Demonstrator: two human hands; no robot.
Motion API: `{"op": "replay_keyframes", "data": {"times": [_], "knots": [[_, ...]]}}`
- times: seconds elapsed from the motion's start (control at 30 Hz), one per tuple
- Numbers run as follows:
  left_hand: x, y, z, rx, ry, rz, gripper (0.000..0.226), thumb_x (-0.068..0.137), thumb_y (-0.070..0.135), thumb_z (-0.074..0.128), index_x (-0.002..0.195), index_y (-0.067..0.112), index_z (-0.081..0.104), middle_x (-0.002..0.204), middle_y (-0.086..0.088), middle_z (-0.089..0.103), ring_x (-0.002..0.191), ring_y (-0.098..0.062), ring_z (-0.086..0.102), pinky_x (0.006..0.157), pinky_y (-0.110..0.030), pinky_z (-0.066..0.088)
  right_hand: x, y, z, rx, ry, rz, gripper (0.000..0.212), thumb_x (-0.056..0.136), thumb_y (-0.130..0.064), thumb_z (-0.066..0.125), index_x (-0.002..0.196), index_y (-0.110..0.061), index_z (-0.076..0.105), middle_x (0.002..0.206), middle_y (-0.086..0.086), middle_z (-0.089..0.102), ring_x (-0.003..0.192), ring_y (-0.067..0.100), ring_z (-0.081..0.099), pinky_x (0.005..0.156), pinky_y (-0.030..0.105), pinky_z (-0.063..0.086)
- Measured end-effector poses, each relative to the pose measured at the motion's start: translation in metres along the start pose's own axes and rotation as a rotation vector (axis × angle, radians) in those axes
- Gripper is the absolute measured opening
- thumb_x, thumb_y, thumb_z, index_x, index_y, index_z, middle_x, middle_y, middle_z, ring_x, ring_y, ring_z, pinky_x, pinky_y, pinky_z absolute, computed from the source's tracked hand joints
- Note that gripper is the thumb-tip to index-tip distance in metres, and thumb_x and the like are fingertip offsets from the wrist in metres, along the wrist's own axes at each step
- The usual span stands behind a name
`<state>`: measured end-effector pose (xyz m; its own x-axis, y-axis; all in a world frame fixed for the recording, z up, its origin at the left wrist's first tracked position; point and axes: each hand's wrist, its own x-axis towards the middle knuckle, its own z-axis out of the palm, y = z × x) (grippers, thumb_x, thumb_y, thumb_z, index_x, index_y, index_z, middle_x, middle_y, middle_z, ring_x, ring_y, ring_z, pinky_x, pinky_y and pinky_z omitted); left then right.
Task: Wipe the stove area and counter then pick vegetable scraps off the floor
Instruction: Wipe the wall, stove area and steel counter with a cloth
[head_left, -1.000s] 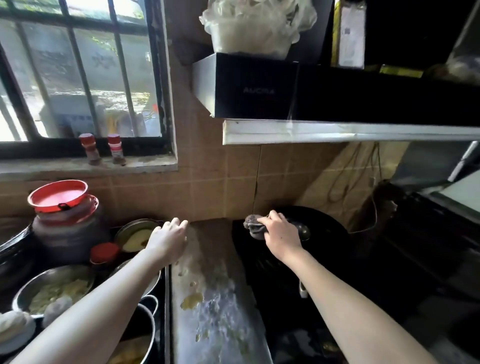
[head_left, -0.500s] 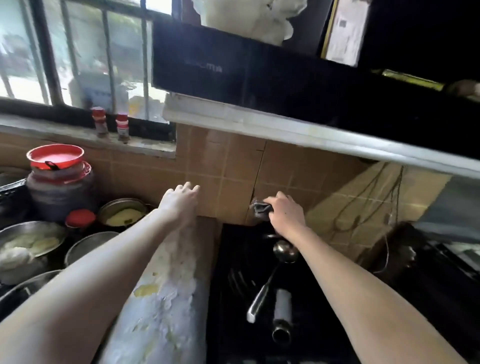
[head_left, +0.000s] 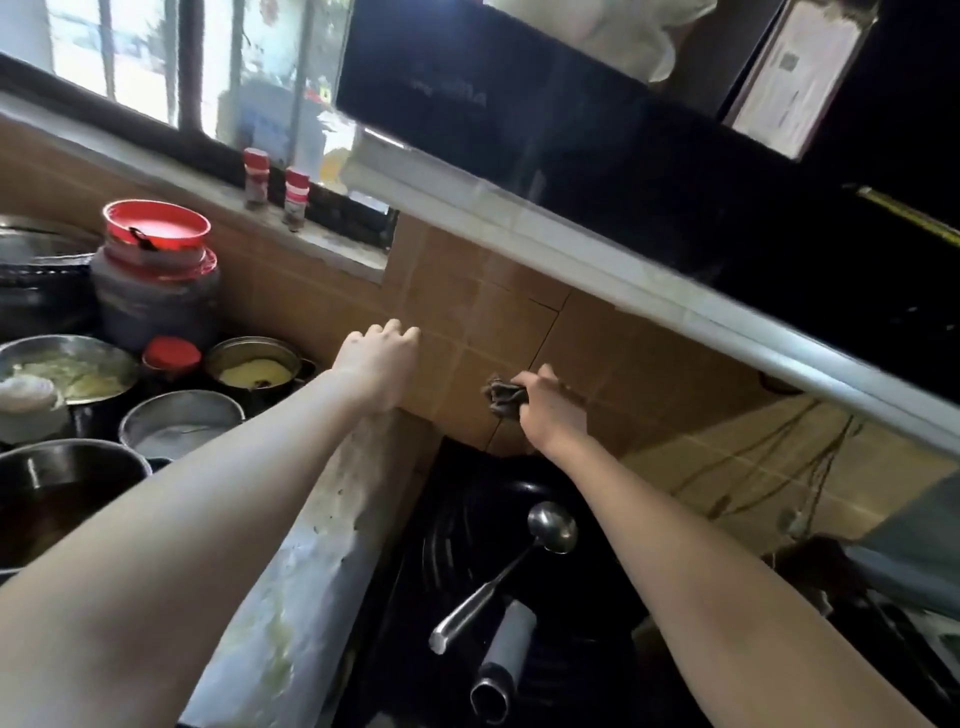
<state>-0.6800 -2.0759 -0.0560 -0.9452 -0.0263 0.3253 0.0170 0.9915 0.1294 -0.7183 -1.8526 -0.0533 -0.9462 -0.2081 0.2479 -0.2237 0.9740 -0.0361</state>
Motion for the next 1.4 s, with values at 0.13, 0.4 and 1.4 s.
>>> {"op": "replay_keyframes", "data": {"times": [0.13, 0.4, 1.4], "knots": [[0.005, -0.008, 0.004, 0.007, 0.016, 0.019, 0.035, 0.094, 0.012, 0.049, 0.127, 0.012, 0.041, 0.121, -0.01, 0.047, 0.114, -0.029, 0.05, 0.089, -0.038, 0.041, 0.013, -0.018, 0.008, 0.009, -0.002, -0.018, 0.037, 0.09, -0.002, 0.044, 0.117, -0.021, 0.058, 0.113, 0.006, 0.046, 0.096, 0.032, 0.058, 0.078, 0.039, 0.051], [-0.003, -0.039, 0.023, -0.02, 0.071, -0.094, 0.025, 0.094, 0.015, 0.048, 0.118, 0.013, 0.042, 0.115, -0.008, 0.048, 0.107, -0.028, 0.052, 0.084, -0.037, 0.042, 0.058, -0.018, 0.023, -0.182, 0.078, -0.246, 0.036, 0.087, 0.0, 0.05, 0.115, -0.02, 0.062, 0.108, 0.008, 0.05, 0.094, 0.031, 0.06, 0.074, 0.038, 0.051], [0.009, -0.004, 0.15, 0.033, 0.174, -0.423, 0.033, 0.095, 0.029, 0.039, 0.127, 0.022, 0.036, 0.117, -0.001, 0.046, 0.108, -0.02, 0.051, 0.081, -0.032, 0.04, 0.271, -0.003, 0.002, -0.718, 0.486, -0.604, 0.028, 0.095, -0.005, 0.042, 0.12, -0.008, 0.056, 0.136, 0.023, 0.04, 0.119, 0.039, 0.043, 0.081, 0.049, 0.047]]}}
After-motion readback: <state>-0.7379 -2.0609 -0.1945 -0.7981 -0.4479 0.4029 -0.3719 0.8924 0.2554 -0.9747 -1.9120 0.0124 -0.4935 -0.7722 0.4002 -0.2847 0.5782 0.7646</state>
